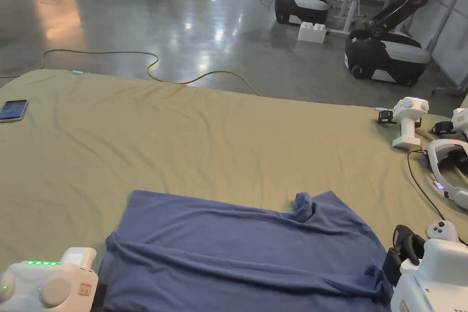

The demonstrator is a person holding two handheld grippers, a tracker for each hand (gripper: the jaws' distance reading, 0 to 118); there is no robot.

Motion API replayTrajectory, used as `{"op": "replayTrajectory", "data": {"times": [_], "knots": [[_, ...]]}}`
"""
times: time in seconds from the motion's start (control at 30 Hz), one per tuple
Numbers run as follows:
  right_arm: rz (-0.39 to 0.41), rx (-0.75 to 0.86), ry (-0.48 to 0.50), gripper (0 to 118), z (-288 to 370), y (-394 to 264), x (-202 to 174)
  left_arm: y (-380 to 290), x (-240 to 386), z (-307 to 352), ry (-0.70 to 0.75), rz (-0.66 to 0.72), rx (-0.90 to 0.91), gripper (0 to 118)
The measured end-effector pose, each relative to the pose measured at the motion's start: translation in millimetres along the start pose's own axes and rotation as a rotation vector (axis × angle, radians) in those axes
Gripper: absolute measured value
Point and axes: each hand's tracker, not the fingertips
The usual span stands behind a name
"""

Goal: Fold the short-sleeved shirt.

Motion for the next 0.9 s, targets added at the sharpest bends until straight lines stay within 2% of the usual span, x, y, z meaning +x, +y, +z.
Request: {"op": "replayTrajectory", "data": {"times": [0.07, 0.1, 0.13, 0.2, 0.23, 0.3, 0.43, 0.57, 0.67, 0.73, 0.77, 0.8, 0.83, 0.9], "knots": [[0.013, -0.012, -0.008, 0, 4.0, -3.6, 6.9, -5.5, -3.7, 9.5, -0.002, 0.008, 0.034, 7], [0.025, -0.05, -0.011, 4, 4.1, -7.5, 11.8, -8.9, -4.4, 14.7, -0.012, 0.013, 0.045, 7], [0.034, -0.09, -0.01, 14, 3.3, -11.1, 15.5, -11.0, -5.1, 18.2, -0.021, 0.015, 0.051, 7], [0.037, -0.213, -0.003, 46, -1.1, -25.1, 24.0, -15.6, -4.6, 26.0, -0.025, 0.019, 0.066, 7], [0.036, -0.282, 0.016, 51, -5.3, -32.9, 28.7, -17.6, -4.6, 28.0, -0.03, 0.017, 0.073, 7], [0.034, -0.39, 0.04, 52, -15.5, -54.2, 38.1, -19.2, -3.7, 29.9, -0.035, 0.012, 0.083, 7], [0.07, -0.641, 0.016, 63, -47.0, -100.2, 52.5, -22.6, -7.0, 27.2, -0.038, 0.027, 0.083, 7], [-0.001, -0.778, 0.004, 63, -75.5, -137.9, 66.7, -25.9, -8.0, 21.7, -0.04, 0.037, 0.07, 7], [-0.028, -0.828, 0.031, 56, -86.2, -152.3, 70.0, -27.7, -7.4, 17.7, -0.036, 0.034, 0.059, 7], [-0.026, -0.781, 0.046, 41, -83.3, -151.5, 70.8, -27.8, -7.1, 14.9, -0.032, 0.031, 0.057, 7], [-0.015, -0.775, 0.069, 28, -82.8, -150.2, 69.5, -28.0, -6.9, 14.5, -0.031, 0.03, 0.056, 7], [-0.011, -0.774, 0.106, 9, -82.7, -149.1, 67.6, -28.1, -6.5, 13.4, -0.028, 0.028, 0.056, 7], [-0.009, -0.772, 0.127, 8, -83.2, -148.4, 65.3, -27.9, -6.5, 12.6, -0.026, 0.024, 0.058, 7], [0.059, -0.776, 0.097, 6, -77.8, -142.3, 58.4, -27.6, -6.1, 13.3, -0.022, 0.013, 0.062, 7]]}}
